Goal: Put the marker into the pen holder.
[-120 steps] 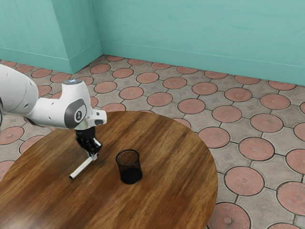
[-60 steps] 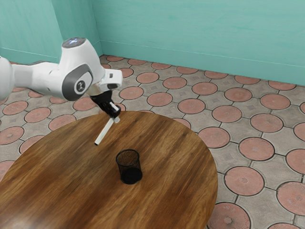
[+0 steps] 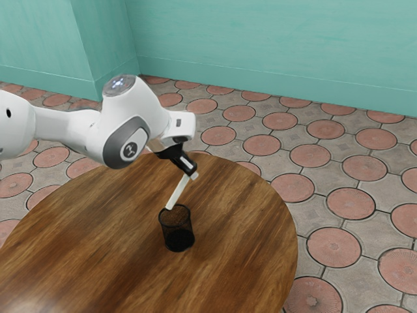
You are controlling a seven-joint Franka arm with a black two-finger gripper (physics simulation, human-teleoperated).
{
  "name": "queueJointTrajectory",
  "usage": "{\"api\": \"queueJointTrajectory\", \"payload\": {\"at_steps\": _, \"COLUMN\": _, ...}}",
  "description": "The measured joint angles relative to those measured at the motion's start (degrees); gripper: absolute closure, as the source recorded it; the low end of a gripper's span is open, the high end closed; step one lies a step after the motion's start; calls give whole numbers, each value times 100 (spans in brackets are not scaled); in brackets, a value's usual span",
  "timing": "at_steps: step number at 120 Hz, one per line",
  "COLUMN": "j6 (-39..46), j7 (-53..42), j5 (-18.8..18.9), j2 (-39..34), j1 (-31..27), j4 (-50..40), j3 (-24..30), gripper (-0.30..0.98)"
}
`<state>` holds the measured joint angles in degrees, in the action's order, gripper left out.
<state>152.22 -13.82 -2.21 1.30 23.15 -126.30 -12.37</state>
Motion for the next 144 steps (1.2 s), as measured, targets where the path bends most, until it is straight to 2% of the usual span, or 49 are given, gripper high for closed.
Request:
{"api": "queueJointTrajectory", "payload": {"at_steps": 27, "j6": 736, "j7": -56, "j5": -66, "j2": -108, "j1": 300, "j4": -399, "j3": -443, "gripper": 79}}
{"api": "queueJointTrajectory", "payload": {"at_steps": 46, "j6": 1088, "j7": -137, "j5": -113, "j2": -35, "j1": -124, "j4": -469, "j3": -112, "gripper": 79}}
{"api": "queueJointTrajectory", "payload": {"at_steps": 58, "j6": 1208, "j7": -190, "j5": -131, "j2": -137, "j1": -27, "j4": -597, "j3": -217, "gripper": 79}}
{"api": "queueJointTrajectory", "payload": {"at_steps": 63, "j6": 1241, "j7": -212, "j5": -137, "j2": -192, "j1": -357, "j4": -663, "j3": 113, "gripper": 79}}
{"api": "queueJointTrajectory", "payload": {"at_steps": 73, "j6": 1291, "j7": -256, "j5": -145, "j2": -233, "j1": -414, "j4": -712, "j3": 179, "gripper": 79}}
{"api": "queueJointTrajectory", "payload": {"at_steps": 107, "j6": 1371, "j7": -378, "j5": -160, "j2": -241, "j1": -73, "j4": -727, "j3": 168, "gripper": 79}}
{"api": "queueJointTrajectory", "payload": {"at_steps": 144, "j6": 1501, "j7": -485, "j5": -164, "j2": -407, "j1": 327, "j4": -1196, "j3": 99, "gripper": 79}}
